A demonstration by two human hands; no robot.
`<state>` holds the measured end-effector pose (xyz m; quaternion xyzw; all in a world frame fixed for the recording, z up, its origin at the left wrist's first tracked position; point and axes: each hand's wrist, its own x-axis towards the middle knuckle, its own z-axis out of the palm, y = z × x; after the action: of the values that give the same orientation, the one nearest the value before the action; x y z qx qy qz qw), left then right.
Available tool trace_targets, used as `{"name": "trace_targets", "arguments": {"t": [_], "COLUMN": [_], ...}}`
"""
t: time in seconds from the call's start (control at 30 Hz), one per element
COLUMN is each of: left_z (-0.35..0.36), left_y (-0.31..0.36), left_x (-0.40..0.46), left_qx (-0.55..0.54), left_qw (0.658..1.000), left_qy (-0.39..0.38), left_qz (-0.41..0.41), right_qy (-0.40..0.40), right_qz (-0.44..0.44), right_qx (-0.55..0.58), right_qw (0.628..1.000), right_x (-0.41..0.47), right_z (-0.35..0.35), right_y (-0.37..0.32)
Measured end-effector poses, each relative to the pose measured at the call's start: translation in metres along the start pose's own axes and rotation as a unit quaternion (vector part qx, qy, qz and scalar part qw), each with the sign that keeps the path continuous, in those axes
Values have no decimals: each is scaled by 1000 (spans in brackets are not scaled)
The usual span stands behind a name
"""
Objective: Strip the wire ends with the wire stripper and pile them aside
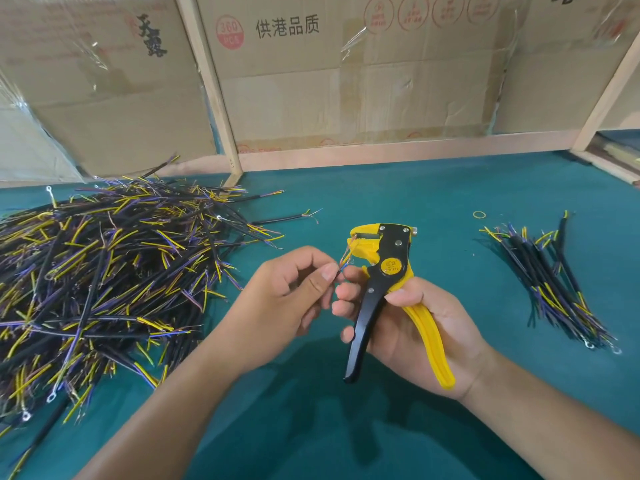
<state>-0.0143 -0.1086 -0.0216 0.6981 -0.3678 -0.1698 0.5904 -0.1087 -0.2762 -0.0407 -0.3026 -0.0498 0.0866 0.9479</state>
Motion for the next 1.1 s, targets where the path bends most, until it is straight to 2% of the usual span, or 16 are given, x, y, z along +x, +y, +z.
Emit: {"name": "trace_targets", "arguments": {"t": [0.4,0.57,0.77,0.9,1.0,1.1], "left_z": [6,2,5,9,11,10], "left_y": [5,4,3,4,5,4], "left_x": [-3,-2,-5,-6,-7,-7], "left_qx": [-134,-58,-5,25,56,114], "left_qw": [990,998,999,997,993,990], "left_qy": [-16,-10,-39,-60,-80,-63], "left_qz": [-44,-20,13,37,59,59], "right_qy": [14,68,133,186,191,188], "right_qz": [17,-9,-30,-33,-38,-54], "right_qx": [-31,-83,-126,-199,-243,-268], "right_qw": [999,994,983,962,950,943], "right_x": [0,0,-4,-6,-7,-7], "right_z": [-5,-2,7,11,11,10], "right_y": [5,4,-2,-1,2,1]}}
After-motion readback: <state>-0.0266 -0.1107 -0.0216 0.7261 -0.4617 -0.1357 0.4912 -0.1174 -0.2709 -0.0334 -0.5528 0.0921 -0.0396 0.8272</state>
